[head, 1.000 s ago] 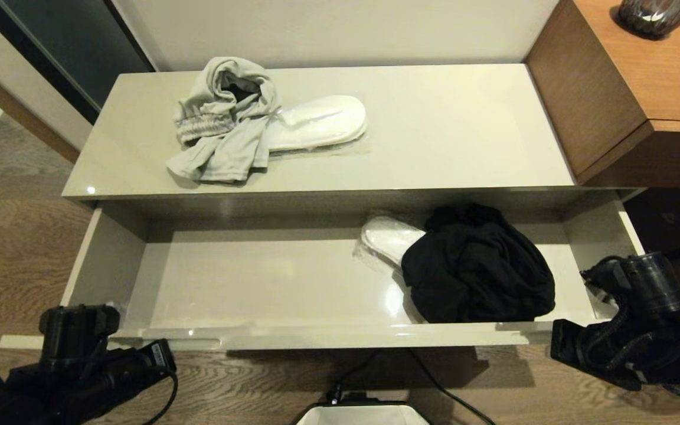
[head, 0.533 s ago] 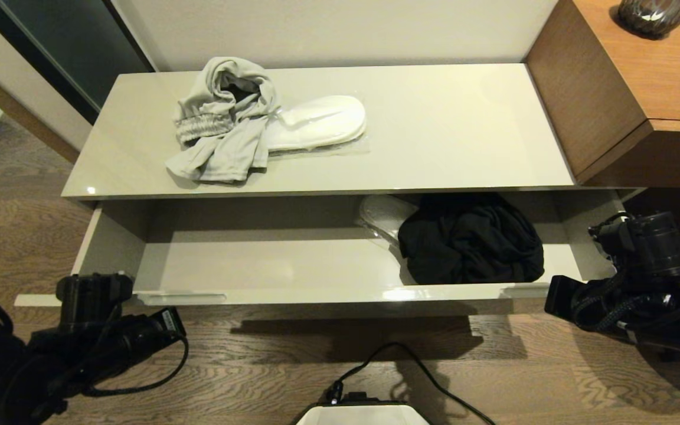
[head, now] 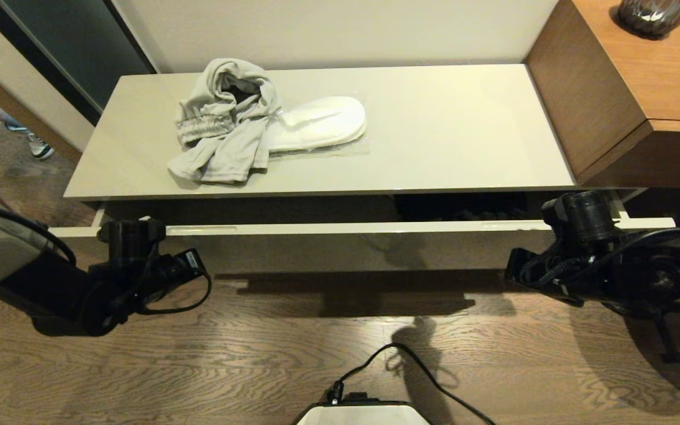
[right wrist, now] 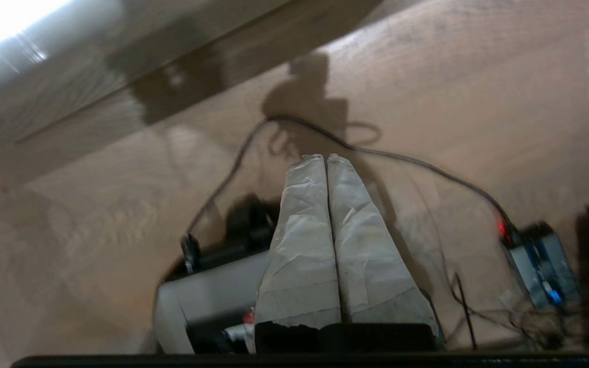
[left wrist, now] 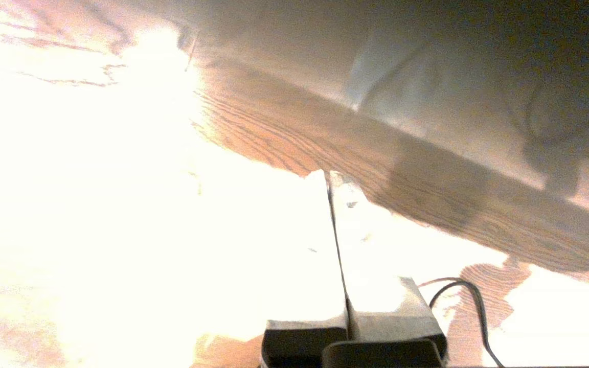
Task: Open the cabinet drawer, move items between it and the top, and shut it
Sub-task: Close the drawer
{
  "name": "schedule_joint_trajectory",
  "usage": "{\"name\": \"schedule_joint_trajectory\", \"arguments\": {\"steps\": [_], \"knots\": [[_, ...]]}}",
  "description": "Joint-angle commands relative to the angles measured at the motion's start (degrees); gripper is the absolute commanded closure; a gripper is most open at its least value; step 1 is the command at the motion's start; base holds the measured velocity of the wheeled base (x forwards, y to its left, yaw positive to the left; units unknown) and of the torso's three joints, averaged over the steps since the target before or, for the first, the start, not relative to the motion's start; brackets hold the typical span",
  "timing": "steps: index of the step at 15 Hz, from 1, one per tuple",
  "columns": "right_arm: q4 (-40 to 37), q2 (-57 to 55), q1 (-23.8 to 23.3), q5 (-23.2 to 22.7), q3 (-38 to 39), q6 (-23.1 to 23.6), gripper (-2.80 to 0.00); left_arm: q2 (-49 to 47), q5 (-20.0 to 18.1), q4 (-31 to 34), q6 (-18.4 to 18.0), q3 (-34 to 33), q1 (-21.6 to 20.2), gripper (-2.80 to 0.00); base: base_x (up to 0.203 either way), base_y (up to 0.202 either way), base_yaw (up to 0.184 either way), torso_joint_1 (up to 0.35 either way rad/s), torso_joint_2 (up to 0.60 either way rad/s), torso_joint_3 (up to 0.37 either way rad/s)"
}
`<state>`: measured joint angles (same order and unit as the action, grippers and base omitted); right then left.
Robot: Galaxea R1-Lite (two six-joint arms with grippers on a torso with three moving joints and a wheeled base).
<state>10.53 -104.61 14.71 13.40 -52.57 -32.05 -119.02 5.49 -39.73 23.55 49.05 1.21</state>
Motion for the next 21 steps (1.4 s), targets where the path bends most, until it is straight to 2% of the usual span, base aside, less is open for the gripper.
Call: {"name": "schedule_joint_trajectory", "arguments": {"steps": [1,3,4,6,8,10,13,16,18,21], "knots": [[3.16,-5.72,0.11,0.20,-6.38,0.62,0.00,-2.40,0.05,5.05,0.25,9.82,-0.12,0.00,0.000,0.000,0.000,0.000,0.00,0.000],[4.06,-5.31,0.52,0.65,-8.24,2.30,0.00,-1.12,0.76,12.65,0.40,19.46,-0.29,0.00,0.000,0.000,0.000,0.000,0.00,0.000],[3.88,-4.64,0.75,0.84,-8.60,2.78,0.00,0.18,1.23,16.80,0.55,21.88,-0.37,0.00,0.000,0.000,0.000,0.000,0.00,0.000],[3.86,-3.73,0.81,1.47,-8.92,3.85,0.00,1.32,1.51,19.22,0.68,23.35,-0.39,0.00,0.000,0.000,0.000,0.000,0.00,0.000],[3.80,1.62,0.89,3.86,-9.59,6.99,0.00,4.05,1.71,23.95,0.68,29.63,-0.44,0.00,0.000,0.000,0.000,0.000,0.00,0.000],[3.27,5.46,0.94,7.12,-9.95,11.05,0.00,7.55,1.73,30.47,0.89,32.64,-0.62,0.00,0.000,0.000,0.000,0.000,0.00,0.000],[-3.26,13.24,1.56,7.77,-8.27,12.07,0.00,15.85,1.57,34.47,0.99,29.23,-0.62,0.00,0.000,0.000,0.000,0.000,0.00,0.000],[-13.35,23.03,3.31,6.50,-4.99,11.95,0.00,27.04,1.28,37.74,0.84,18.33,-0.60,0.00,0.000,0.000,0.000,0.000,0.00,0.000],[-17.43,26.41,4.10,6.49,-2.59,11.78,0.00,31.64,1.28,40.67,0.90,14.12,-0.27,0.00,0.000,0.000,0.000,0.000,0.00,0.000],[-26.74,43.53,3.80,7.65,2.71,11.10,0.00,51.00,1.45,49.27,0.70,6.73,0.33,0.00,0.000,0.000,0.000,0.000,0.00,0.000]]}}
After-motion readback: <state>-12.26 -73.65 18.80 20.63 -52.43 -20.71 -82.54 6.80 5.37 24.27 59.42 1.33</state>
